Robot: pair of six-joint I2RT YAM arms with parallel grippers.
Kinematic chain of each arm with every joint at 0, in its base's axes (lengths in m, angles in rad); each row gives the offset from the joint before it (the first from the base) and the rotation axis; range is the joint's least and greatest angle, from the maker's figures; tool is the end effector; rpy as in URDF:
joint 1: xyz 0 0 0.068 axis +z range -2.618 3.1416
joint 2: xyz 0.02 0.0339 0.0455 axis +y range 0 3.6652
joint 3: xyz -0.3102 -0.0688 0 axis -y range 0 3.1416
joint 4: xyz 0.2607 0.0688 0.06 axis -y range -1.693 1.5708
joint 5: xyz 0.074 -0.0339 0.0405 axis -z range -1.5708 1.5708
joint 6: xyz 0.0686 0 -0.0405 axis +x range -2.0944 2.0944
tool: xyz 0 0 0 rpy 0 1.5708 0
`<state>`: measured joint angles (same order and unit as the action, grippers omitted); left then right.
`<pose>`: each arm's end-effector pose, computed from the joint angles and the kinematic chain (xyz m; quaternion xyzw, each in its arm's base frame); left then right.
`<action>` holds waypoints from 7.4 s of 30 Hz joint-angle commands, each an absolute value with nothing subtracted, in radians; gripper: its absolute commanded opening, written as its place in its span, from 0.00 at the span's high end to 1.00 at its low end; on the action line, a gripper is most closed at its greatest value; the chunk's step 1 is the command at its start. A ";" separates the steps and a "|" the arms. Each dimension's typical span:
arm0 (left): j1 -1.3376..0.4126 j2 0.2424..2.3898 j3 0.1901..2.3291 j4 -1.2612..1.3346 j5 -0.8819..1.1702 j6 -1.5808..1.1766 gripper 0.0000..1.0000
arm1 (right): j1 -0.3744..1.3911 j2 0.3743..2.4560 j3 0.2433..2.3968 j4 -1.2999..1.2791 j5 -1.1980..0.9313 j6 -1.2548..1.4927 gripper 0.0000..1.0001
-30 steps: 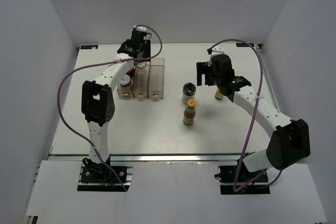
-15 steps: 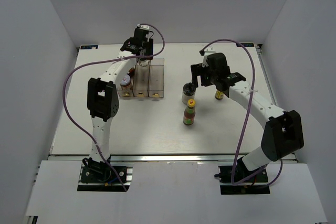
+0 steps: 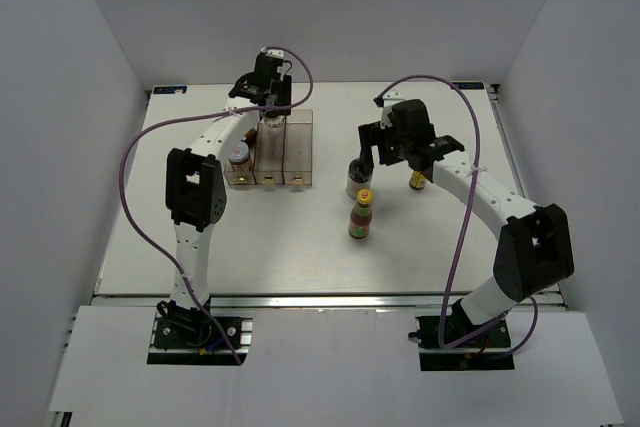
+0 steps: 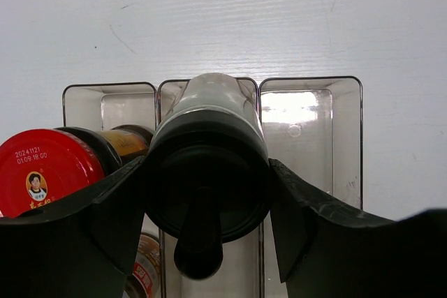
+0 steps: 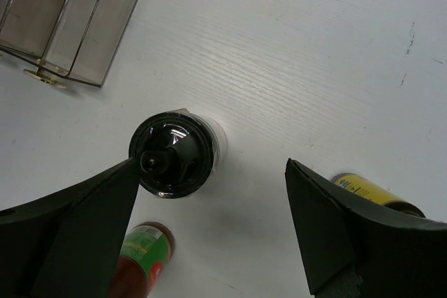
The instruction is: Organize the condiment bottles
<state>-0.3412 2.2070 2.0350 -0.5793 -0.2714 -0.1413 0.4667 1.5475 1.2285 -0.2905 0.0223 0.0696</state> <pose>0.5469 -0.1747 0.2819 0.0371 0.9096 0.0262 0.4129 0.3544 0.1768 0.3172 -0.1698 0.8702 0.1130 0.4484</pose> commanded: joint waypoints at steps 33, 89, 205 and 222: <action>-0.336 2.207 2.082 -0.646 -0.268 -0.160 0.45 | 0.466 1.597 1.293 -0.295 -0.006 0.046 0.11; -0.370 1.259 1.034 -0.388 -0.330 -0.382 0.02 | 0.581 1.778 1.402 -0.497 0.100 0.029 0.11; -0.371 1.017 0.853 -0.357 -0.207 -0.449 0.02 | 0.621 1.373 1.364 -0.474 0.166 0.072 0.11; -0.371 1.065 0.848 -0.334 -0.190 -0.433 0.02 | 0.776 1.167 1.000 -0.440 0.129 0.031 0.11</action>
<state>-0.3695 1.0668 0.8574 -0.3576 -0.2104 -0.4438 0.7559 1.1465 1.0065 -0.4786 0.0734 0.0414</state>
